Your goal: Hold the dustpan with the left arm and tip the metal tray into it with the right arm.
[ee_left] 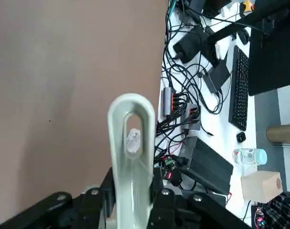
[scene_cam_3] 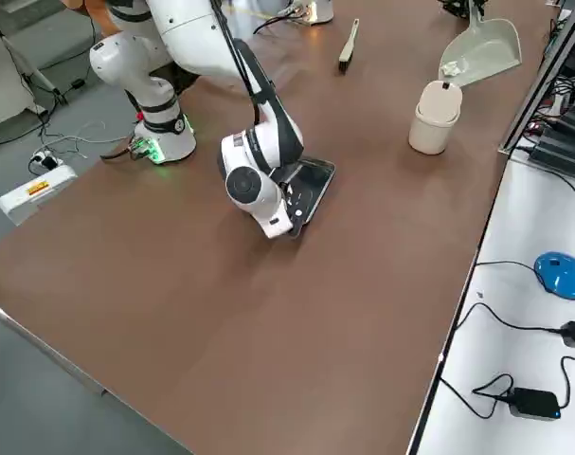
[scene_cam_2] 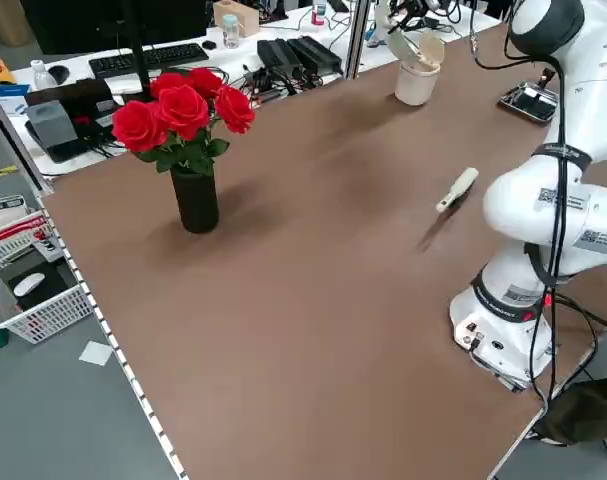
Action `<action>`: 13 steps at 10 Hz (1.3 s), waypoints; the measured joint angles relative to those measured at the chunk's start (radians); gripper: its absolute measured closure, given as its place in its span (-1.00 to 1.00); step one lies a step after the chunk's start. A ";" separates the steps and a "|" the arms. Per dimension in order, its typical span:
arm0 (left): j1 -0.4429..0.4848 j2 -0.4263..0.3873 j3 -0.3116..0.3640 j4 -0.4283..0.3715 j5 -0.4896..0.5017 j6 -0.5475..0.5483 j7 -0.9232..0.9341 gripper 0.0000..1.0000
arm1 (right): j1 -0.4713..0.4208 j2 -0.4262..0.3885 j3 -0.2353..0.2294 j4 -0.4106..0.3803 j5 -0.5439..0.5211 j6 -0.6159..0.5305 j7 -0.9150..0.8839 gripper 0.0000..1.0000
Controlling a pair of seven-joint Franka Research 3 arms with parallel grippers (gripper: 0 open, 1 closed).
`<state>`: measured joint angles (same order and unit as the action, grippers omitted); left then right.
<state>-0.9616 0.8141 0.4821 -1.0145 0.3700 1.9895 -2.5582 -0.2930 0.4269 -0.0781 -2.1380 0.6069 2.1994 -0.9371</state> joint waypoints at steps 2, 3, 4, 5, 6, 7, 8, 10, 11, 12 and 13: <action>-0.007 0.003 0.000 0.000 0.024 0.019 -0.001 0.35 | 0.000 -0.054 -0.001 0.014 -0.030 -0.008 0.023 -1.00; -0.008 0.003 0.001 0.000 0.044 0.026 -0.004 0.35 | 0.000 -0.087 -0.002 0.016 -0.056 -0.022 0.045 -1.00; -0.008 0.004 0.001 0.000 0.066 0.037 -0.013 0.35 | -0.001 -0.117 -0.002 0.020 -0.072 -0.041 0.057 -1.00; -0.010 0.005 0.001 0.000 0.080 0.054 -0.016 0.35 | -0.001 -0.140 -0.002 0.030 -0.080 -0.059 0.063 -1.00; -0.013 0.008 0.001 0.000 0.091 0.065 -0.016 0.35 | -0.001 -0.156 -0.003 0.047 -0.092 -0.072 0.064 -1.00; -0.018 0.013 0.001 0.000 0.101 0.072 -0.017 0.35 | -0.001 -0.167 -0.003 0.061 -0.107 -0.077 0.065 -1.00; -0.025 0.021 0.001 0.000 0.113 0.074 -0.020 0.35 | -0.002 -0.176 -0.003 0.070 -0.117 -0.077 0.066 -1.00; -0.031 0.033 0.001 0.000 0.139 0.075 -0.029 0.35 | -0.011 -0.198 -0.005 0.081 -0.124 -0.078 0.066 -1.00; -0.033 0.037 0.001 0.000 0.145 0.076 -0.029 0.35 | -0.017 -0.210 -0.006 0.089 -0.130 -0.082 0.066 -1.00; -0.037 0.039 0.001 0.000 0.157 0.078 -0.029 0.35 | -0.021 -0.220 -0.006 0.103 -0.132 -0.099 0.066 -1.00; -0.039 0.040 0.001 0.000 0.168 0.079 -0.030 0.35 | -0.024 -0.226 -0.006 0.126 -0.133 -0.123 0.066 -1.00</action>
<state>-1.0009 0.8541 0.4829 -1.0145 0.5377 2.0680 -2.5878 -0.3175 0.2008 -0.0843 -2.0121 0.4735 2.0768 -0.8714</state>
